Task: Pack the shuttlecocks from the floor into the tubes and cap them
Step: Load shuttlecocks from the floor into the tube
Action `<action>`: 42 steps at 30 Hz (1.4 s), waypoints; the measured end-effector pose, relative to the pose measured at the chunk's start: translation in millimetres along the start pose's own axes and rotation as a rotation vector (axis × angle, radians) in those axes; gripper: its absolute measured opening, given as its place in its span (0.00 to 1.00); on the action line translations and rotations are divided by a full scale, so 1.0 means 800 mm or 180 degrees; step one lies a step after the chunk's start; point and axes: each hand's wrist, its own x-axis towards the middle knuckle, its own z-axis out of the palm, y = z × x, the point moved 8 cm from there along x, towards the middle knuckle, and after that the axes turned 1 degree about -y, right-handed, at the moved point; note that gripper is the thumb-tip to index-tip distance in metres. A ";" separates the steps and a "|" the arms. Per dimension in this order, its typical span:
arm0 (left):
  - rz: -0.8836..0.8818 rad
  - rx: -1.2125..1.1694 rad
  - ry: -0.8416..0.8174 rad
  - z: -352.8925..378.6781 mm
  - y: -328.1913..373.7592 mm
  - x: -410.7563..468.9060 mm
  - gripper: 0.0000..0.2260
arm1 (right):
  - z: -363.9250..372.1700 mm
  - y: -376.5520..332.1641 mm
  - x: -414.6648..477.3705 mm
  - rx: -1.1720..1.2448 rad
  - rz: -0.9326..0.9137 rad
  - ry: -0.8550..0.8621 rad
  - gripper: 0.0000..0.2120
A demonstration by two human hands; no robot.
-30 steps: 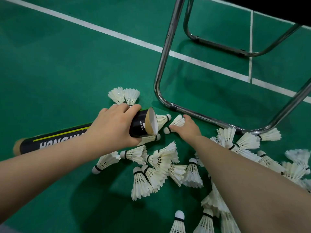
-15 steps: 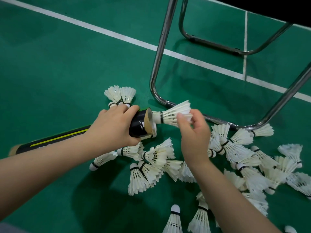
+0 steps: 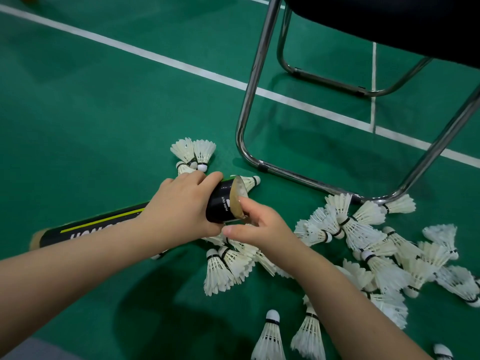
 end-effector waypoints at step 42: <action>-0.0480 0.0031 -0.0092 0.038 -0.115 0.012 0.29 | -0.043 0.093 0.195 -0.5243 -0.0254 0.0218 0.32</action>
